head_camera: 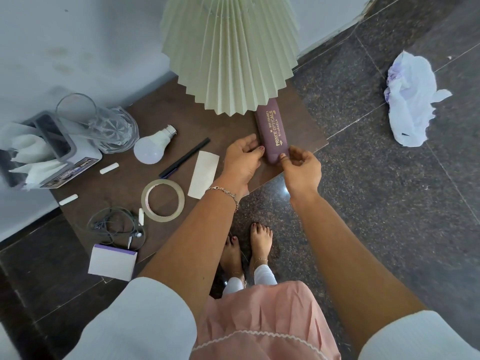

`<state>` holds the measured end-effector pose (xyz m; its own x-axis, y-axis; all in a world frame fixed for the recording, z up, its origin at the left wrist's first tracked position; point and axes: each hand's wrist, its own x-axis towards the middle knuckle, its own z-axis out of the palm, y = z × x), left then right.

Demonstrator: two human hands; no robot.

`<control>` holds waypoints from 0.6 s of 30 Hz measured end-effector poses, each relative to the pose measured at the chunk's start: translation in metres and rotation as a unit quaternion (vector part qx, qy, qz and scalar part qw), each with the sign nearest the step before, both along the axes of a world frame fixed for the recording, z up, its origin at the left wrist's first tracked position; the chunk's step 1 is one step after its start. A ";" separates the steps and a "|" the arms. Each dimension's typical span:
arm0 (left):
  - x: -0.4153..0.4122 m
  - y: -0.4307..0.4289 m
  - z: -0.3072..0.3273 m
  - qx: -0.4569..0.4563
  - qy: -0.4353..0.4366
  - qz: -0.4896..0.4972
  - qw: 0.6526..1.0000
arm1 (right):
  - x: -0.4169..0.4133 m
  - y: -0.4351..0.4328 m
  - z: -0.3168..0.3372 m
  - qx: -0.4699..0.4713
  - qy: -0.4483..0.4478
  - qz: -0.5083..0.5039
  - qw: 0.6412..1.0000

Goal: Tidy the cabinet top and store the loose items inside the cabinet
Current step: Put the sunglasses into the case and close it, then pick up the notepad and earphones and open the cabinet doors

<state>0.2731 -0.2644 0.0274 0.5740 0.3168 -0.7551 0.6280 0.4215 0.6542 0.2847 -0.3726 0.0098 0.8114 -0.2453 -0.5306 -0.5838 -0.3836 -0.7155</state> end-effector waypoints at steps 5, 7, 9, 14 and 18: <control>-0.018 0.008 0.000 0.009 -0.003 0.014 1.000 | -0.023 0.008 0.006 -0.041 -0.033 -0.008 0.999; -0.029 0.012 0.000 0.016 -0.004 0.033 0.999 | -0.034 0.014 0.012 -0.041 -0.054 0.002 0.998; -0.042 0.016 0.001 0.024 -0.002 0.059 0.998 | -0.046 0.023 0.017 -0.036 -0.071 0.018 0.997; -0.080 0.032 0.005 0.040 -0.002 0.106 0.994 | -0.076 0.051 0.019 -0.012 -0.061 0.073 0.995; -0.111 0.050 0.012 0.054 0.022 0.140 0.988 | -0.095 0.071 0.018 -0.002 -0.043 0.142 0.989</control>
